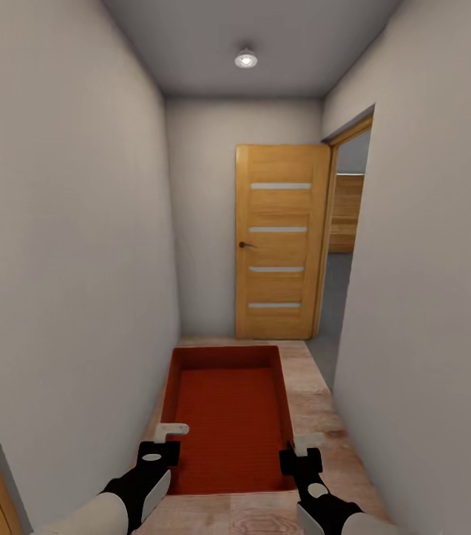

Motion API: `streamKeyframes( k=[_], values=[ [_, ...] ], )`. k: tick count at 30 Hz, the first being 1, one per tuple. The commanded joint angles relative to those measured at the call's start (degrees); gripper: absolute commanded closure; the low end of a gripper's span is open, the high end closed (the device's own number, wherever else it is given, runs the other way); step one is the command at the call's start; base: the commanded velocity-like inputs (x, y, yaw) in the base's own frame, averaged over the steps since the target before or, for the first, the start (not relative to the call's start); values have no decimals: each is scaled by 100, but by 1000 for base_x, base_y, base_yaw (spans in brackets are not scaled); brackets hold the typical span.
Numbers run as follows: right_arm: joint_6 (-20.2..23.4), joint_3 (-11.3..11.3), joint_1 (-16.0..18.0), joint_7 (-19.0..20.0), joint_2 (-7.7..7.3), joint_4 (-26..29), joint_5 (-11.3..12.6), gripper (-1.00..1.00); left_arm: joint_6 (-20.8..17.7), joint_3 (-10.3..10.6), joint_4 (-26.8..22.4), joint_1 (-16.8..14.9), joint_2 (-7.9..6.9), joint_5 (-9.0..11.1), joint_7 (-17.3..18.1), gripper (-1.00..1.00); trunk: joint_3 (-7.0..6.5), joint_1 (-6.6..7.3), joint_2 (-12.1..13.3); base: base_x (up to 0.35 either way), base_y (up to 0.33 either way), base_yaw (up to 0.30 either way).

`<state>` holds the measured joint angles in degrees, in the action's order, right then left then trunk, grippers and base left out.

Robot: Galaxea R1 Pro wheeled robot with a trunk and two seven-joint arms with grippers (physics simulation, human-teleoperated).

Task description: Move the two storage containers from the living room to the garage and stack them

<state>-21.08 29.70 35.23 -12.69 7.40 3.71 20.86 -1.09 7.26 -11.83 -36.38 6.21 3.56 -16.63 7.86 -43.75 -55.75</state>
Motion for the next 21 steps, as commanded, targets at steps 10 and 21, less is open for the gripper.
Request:
streamKeyframes(
  k=[10,21],
  values=[
    [-18,132,2,21,5,-10,72,100,-14,-155,-39,-10,12,312,81,100,9,-4,-6,322,0,0],
    [-18,132,2,21,7,-10,68,100,-14,-155,-39,-10,12,312,81,100,9,-4,-6,322,0,0]
  ],
)
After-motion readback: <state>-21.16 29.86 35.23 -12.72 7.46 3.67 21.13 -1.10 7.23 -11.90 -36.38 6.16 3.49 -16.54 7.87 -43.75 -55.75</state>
